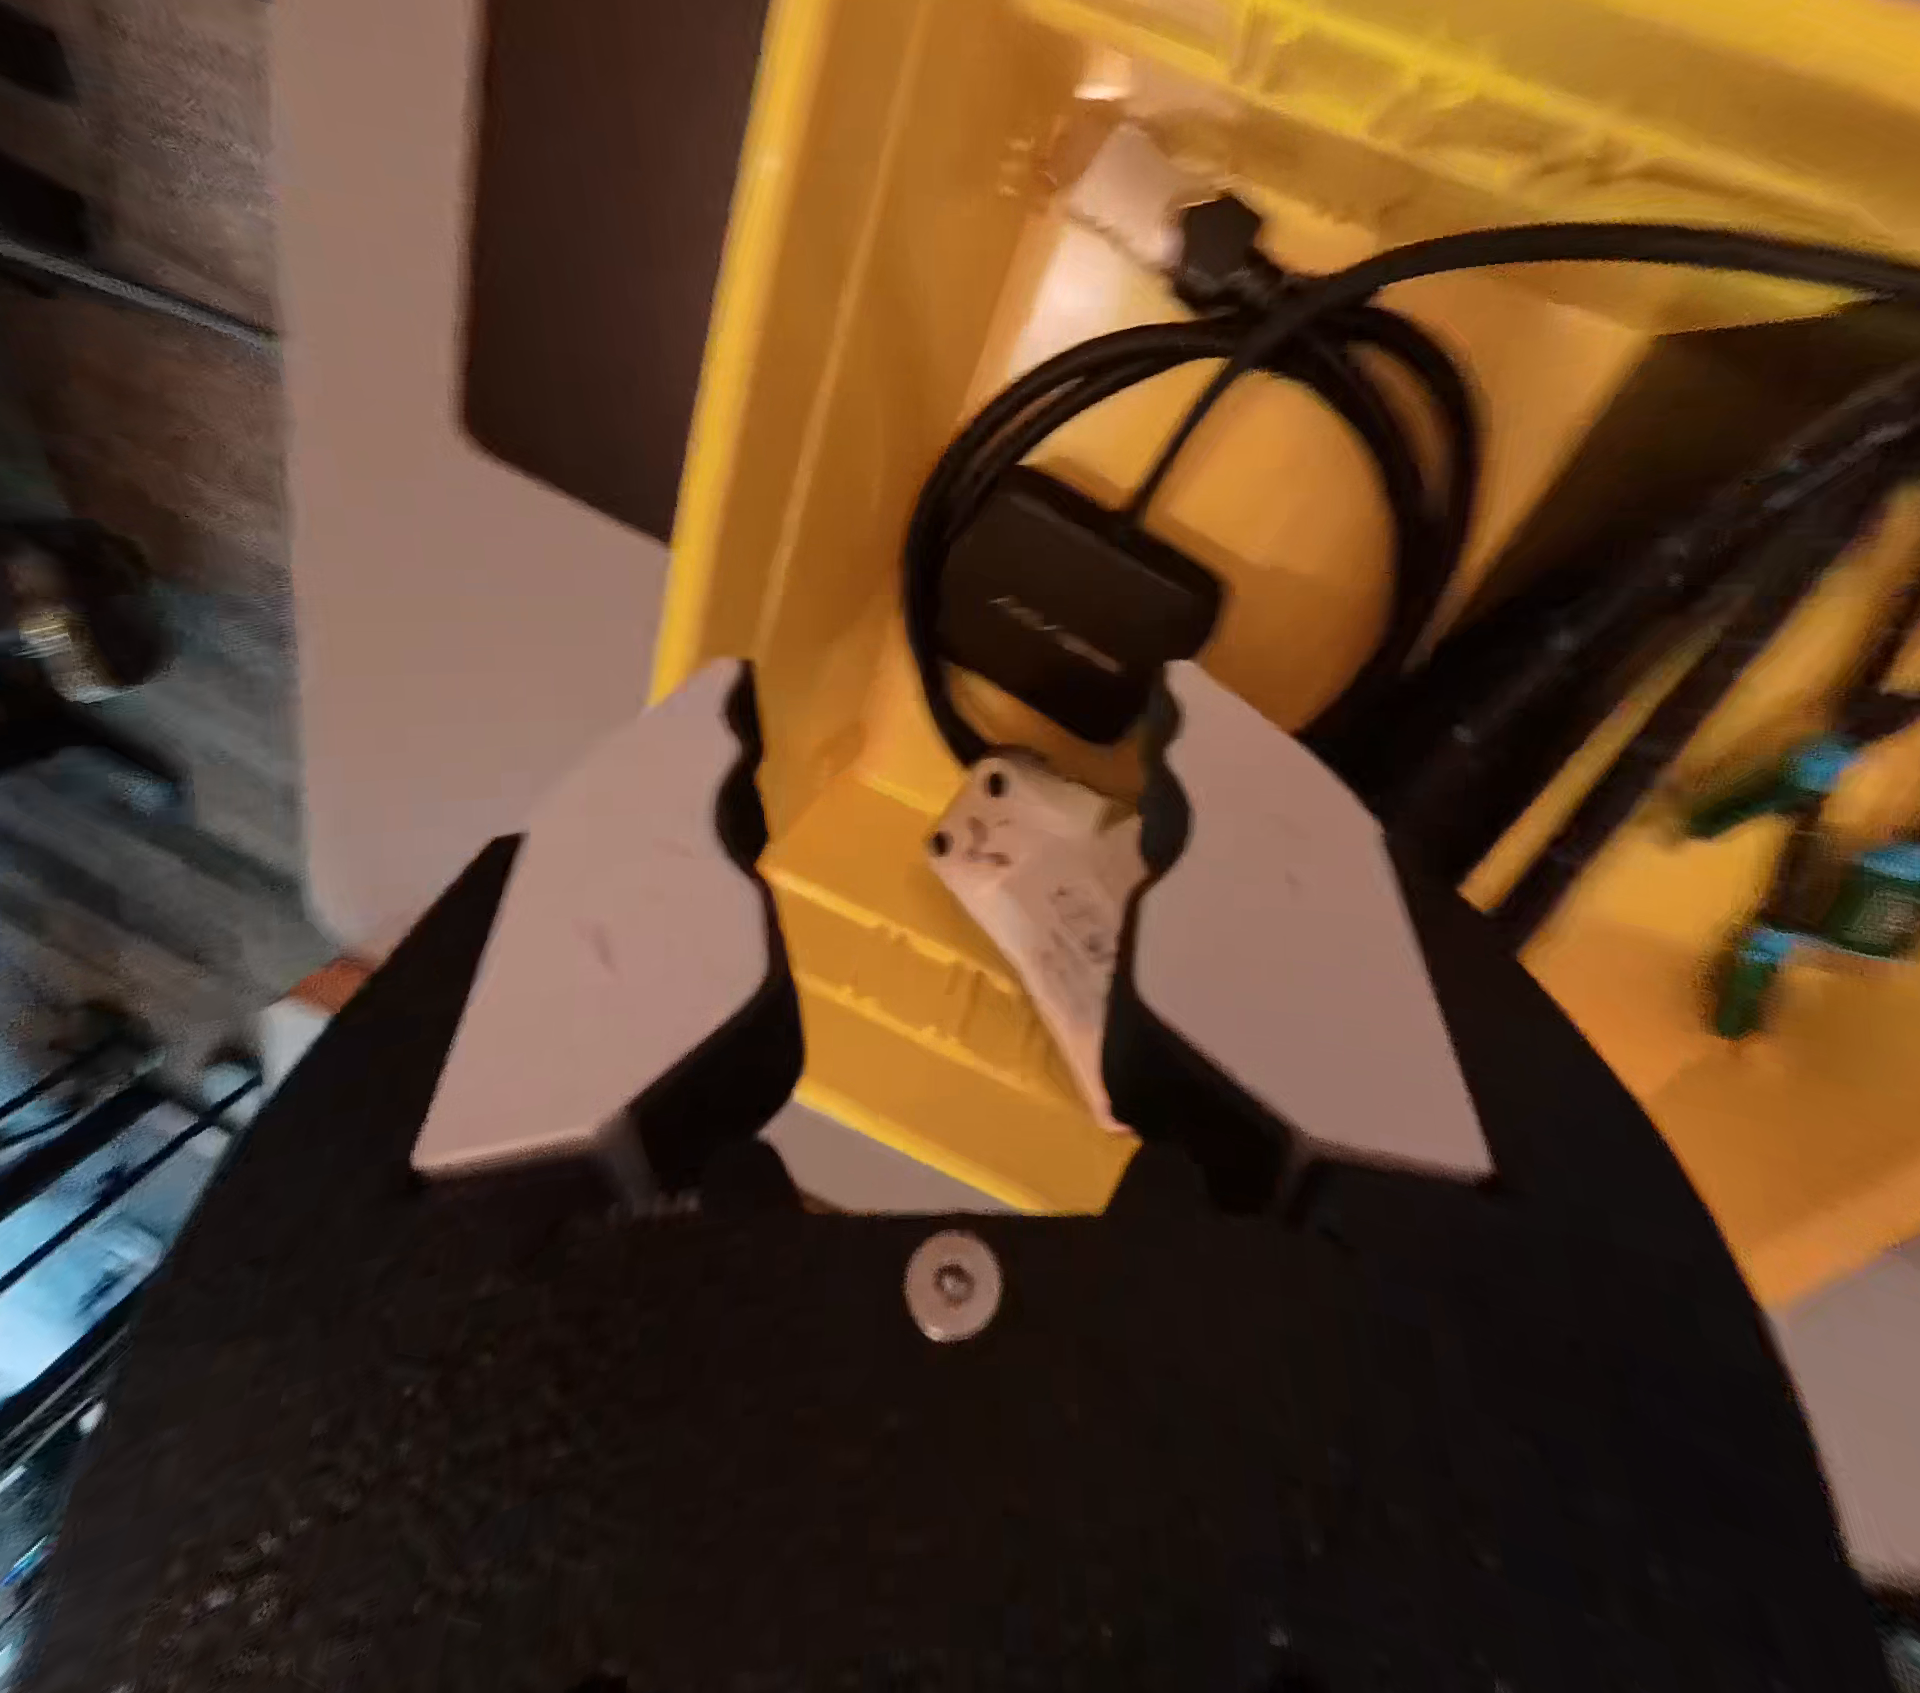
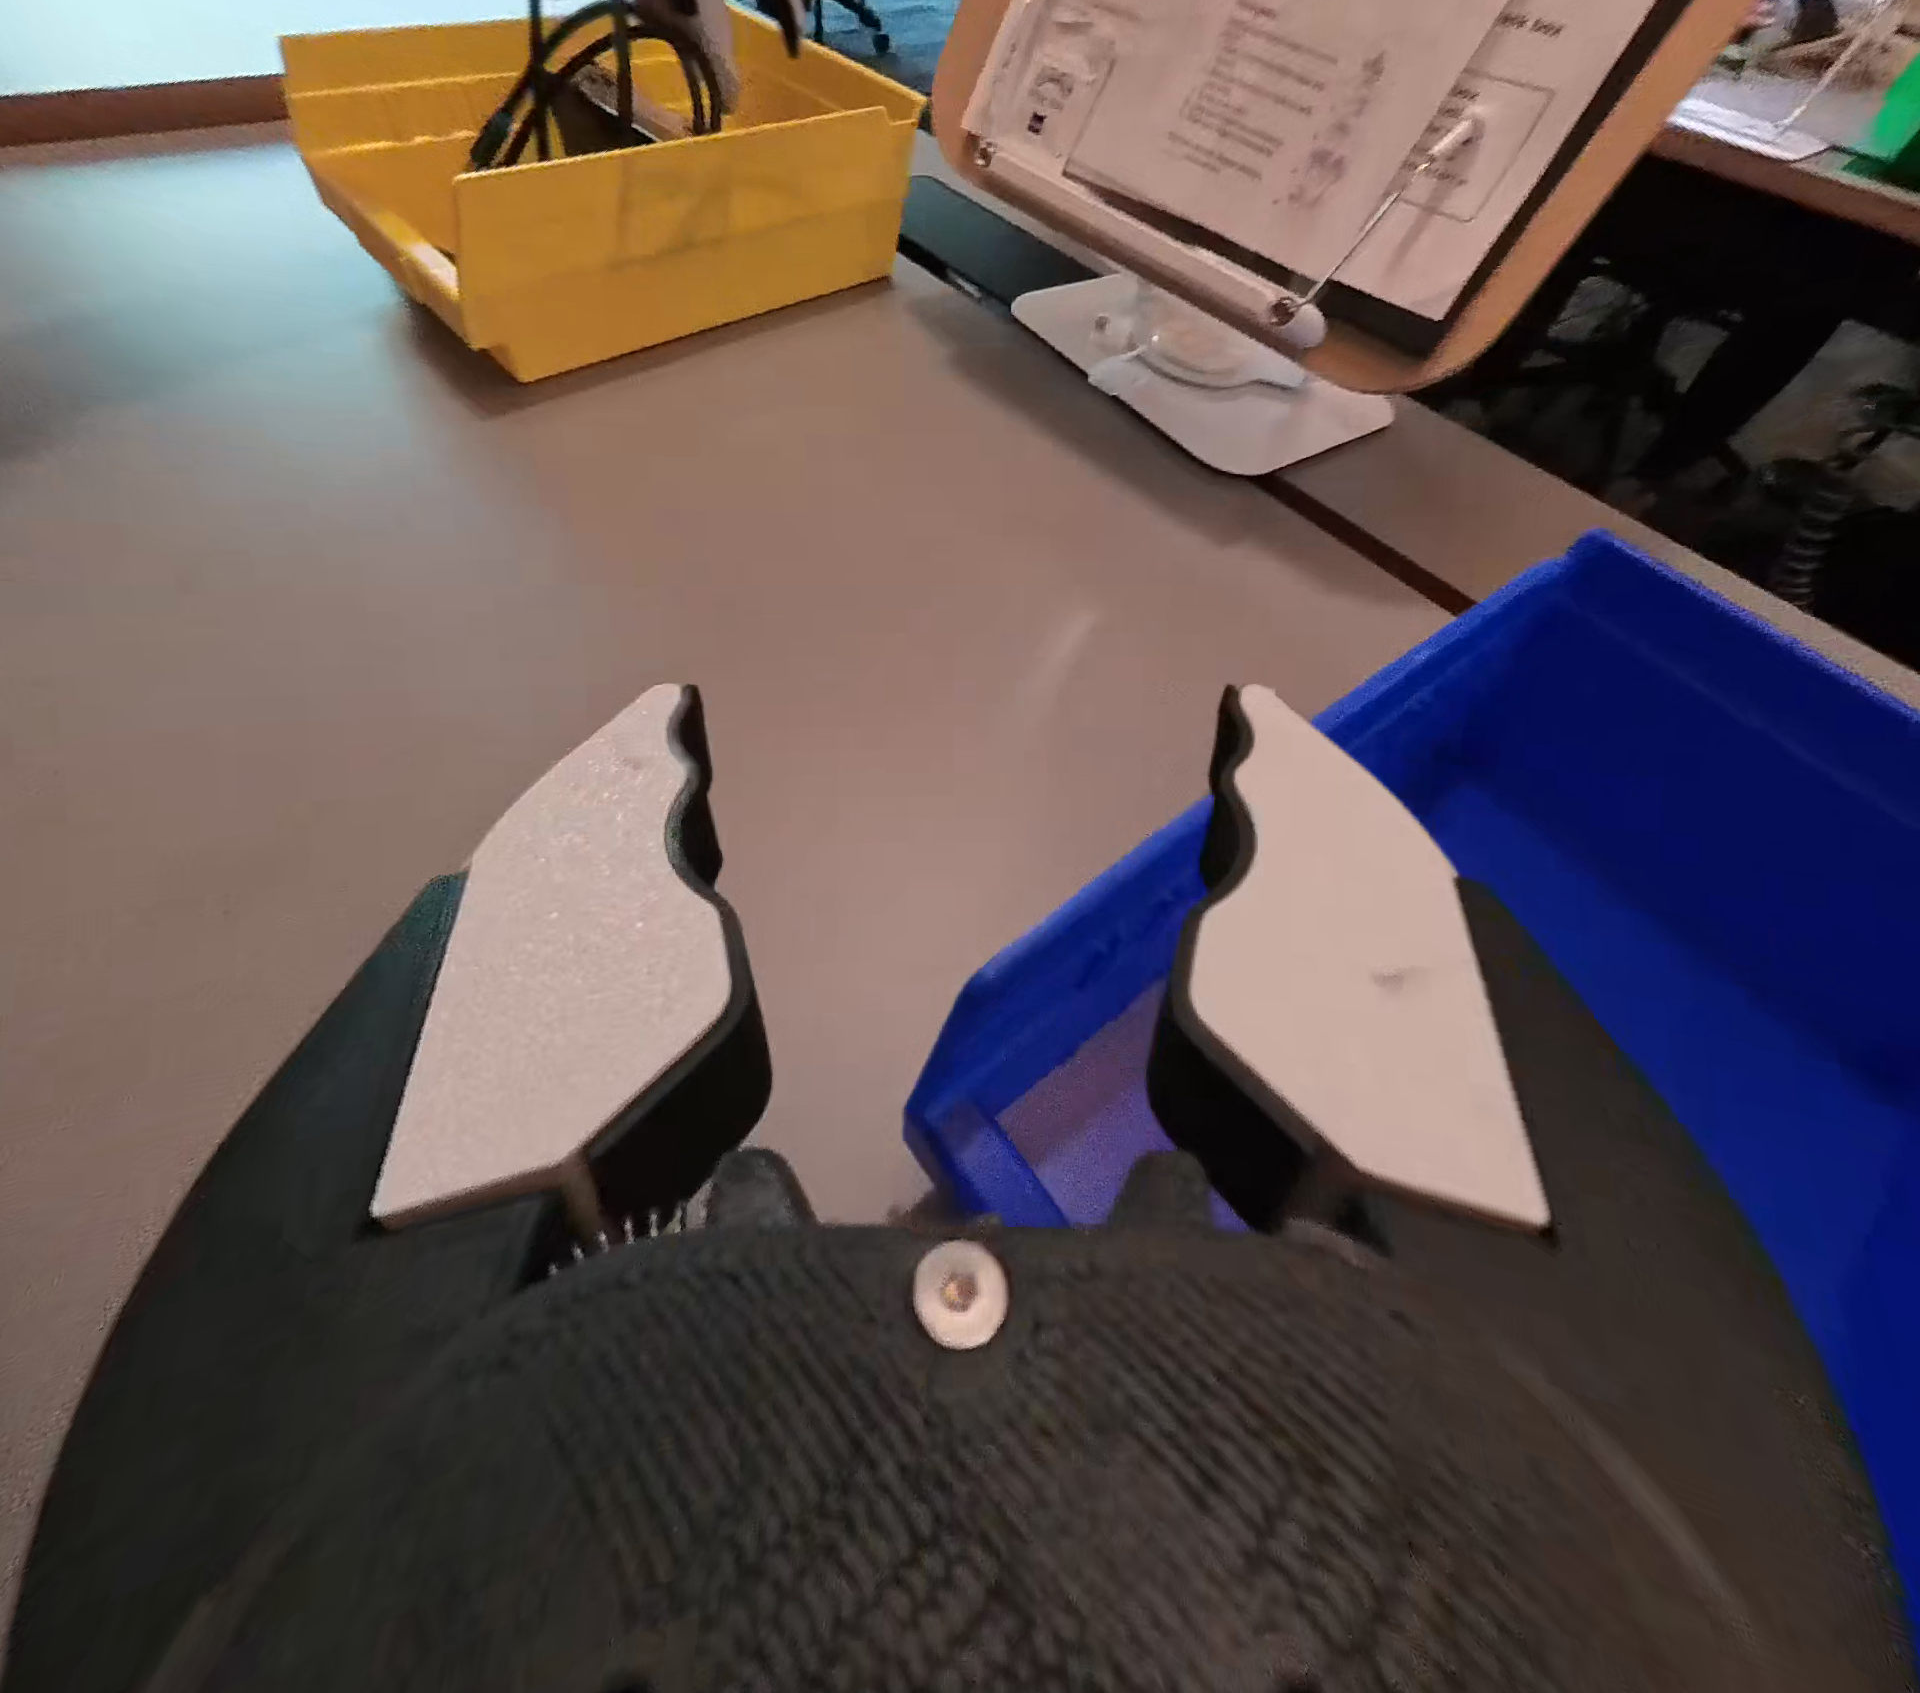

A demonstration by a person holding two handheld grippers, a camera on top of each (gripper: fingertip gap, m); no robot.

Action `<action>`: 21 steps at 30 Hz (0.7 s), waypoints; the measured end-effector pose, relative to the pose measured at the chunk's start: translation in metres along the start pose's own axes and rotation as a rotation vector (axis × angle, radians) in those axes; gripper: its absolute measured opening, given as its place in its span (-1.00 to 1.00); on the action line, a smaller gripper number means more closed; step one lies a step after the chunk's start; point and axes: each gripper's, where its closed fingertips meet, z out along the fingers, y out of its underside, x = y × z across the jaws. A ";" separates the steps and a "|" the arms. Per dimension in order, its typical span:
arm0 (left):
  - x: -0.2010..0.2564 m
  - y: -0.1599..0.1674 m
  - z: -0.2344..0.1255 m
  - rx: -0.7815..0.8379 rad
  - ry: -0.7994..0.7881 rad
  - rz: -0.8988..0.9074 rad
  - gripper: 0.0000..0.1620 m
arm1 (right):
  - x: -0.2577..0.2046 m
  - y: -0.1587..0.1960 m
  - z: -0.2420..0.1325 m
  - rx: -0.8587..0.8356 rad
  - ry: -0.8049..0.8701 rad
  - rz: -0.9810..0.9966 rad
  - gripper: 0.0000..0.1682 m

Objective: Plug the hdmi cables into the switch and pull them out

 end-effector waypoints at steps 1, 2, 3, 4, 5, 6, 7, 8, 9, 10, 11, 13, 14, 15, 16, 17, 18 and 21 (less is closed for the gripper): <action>0.009 -0.003 -0.001 0.000 0.048 0.000 -0.33 | 0.007 0.000 -0.003 -0.001 0.030 -0.002 0.11; 0.013 -0.004 -0.001 -0.011 0.039 0.036 -0.45 | 0.012 0.002 -0.006 -0.005 0.051 0.001 0.13; 0.012 -0.004 -0.001 -0.018 -0.011 0.096 -0.47 | 0.016 0.003 -0.008 -0.004 0.063 0.007 0.13; 0.013 -0.005 0.001 -0.023 -0.040 0.147 -0.55 | 0.020 0.005 -0.009 0.001 0.069 0.016 0.13; 0.016 -0.006 0.003 -0.030 -0.026 0.165 -0.56 | 0.023 0.005 -0.010 0.007 0.074 0.026 0.13; 0.020 -0.007 0.006 -0.044 0.009 0.151 -0.58 | 0.026 0.006 -0.010 0.012 0.079 0.040 0.13; 0.023 -0.007 0.009 -0.059 0.051 0.121 -0.59 | 0.027 0.007 -0.010 0.014 0.080 0.054 0.13; 0.027 -0.007 0.013 -0.070 0.095 0.082 -0.60 | 0.028 0.008 -0.010 0.013 0.074 0.061 0.13; 0.030 -0.009 0.017 -0.069 0.135 0.039 -0.61 | 0.028 0.009 -0.010 0.008 0.072 0.059 0.13; 0.033 -0.014 0.020 -0.048 0.171 -0.012 -0.68 | 0.029 0.011 -0.011 0.002 0.083 0.051 0.13; 0.039 -0.017 0.022 -0.031 0.222 -0.063 -0.70 | 0.030 0.012 -0.012 -0.004 0.095 0.042 0.13; 0.038 -0.015 0.030 -0.067 0.241 -0.168 -0.62 | 0.032 0.015 -0.014 -0.021 0.103 0.030 0.13; 0.034 -0.010 0.034 -0.106 0.209 -0.216 -0.42 | 0.034 0.015 -0.016 -0.029 0.114 0.026 0.13; 0.034 -0.008 0.037 -0.126 0.205 -0.263 -0.28 | 0.036 0.016 -0.017 -0.034 0.126 0.020 0.13; 0.031 -0.005 0.039 -0.152 0.180 -0.315 -0.33 | 0.038 0.018 -0.018 -0.041 0.133 0.013 0.13; 0.030 -0.003 0.040 -0.175 0.167 -0.355 -0.29 | 0.038 0.019 -0.018 -0.047 0.134 0.009 0.14; 0.034 -0.002 0.041 -0.185 0.182 -0.381 -0.25 | 0.038 0.020 -0.018 -0.048 0.129 0.009 0.14; 0.033 0.010 0.044 -0.308 0.128 -0.517 -0.13 | 0.036 0.020 -0.017 -0.033 0.108 0.024 0.15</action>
